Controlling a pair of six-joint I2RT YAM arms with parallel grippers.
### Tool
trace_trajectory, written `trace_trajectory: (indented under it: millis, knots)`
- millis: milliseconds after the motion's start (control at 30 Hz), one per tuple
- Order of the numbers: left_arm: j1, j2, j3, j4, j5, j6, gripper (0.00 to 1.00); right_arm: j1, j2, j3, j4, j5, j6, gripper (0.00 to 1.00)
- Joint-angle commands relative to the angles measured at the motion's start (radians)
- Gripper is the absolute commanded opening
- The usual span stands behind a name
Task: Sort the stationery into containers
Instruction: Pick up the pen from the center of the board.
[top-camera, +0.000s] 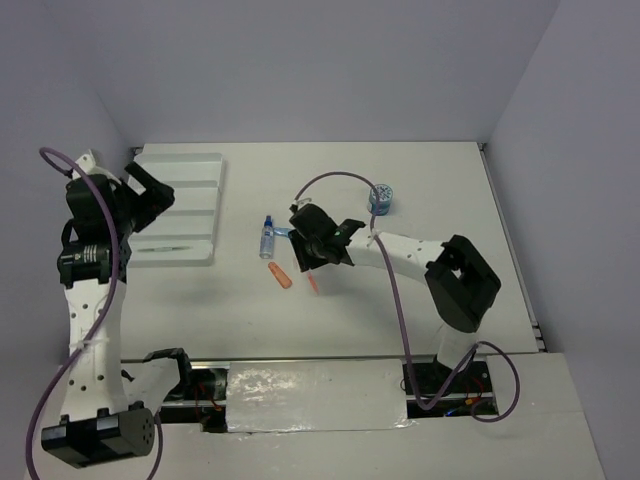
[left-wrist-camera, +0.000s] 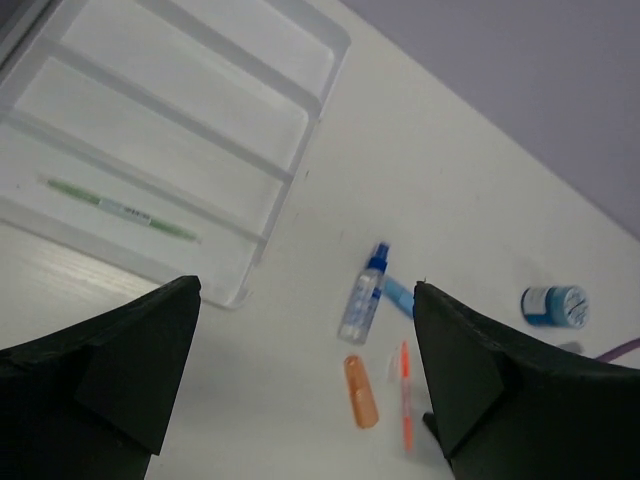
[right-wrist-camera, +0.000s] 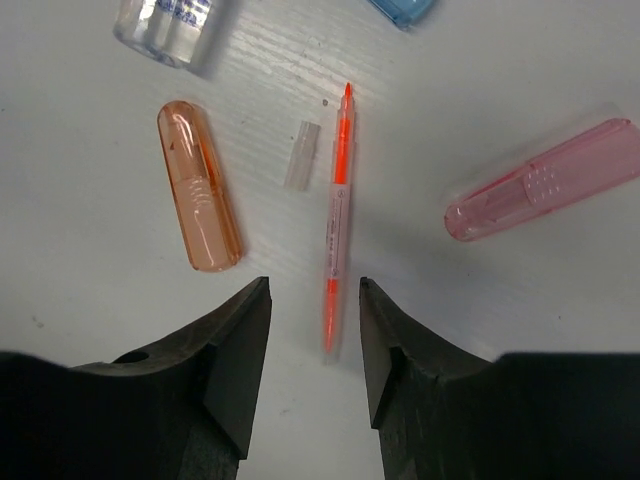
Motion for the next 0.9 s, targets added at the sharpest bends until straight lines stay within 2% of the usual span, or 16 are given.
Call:
trace_trajectory:
  millis: [0, 167, 400, 733, 867]
  knots:
    - [-0.011, -0.046, -0.083, -0.065, 0.069, 0.162, 0.99, 0.010, 0.055, 0.089, -0.046, 0.049, -0.017, 0.48]
    - [-0.065, -0.099, -0.160, -0.056, 0.068, 0.179, 0.99, 0.013, 0.132, 0.141, -0.066, 0.046, -0.030, 0.47]
    - [-0.086, -0.077, -0.152, -0.064, 0.079, 0.195, 0.99, 0.008, 0.201, 0.200, -0.098, 0.054, -0.053, 0.35]
    - [-0.098, -0.062, -0.140, -0.067, 0.085, 0.198, 0.99, 0.007, 0.258, 0.178, -0.091, 0.043, -0.037, 0.33]
    - [-0.105, -0.039, -0.126, -0.073, 0.082, 0.192, 0.99, 0.005, 0.287, 0.163, -0.084, 0.025, -0.027, 0.21]
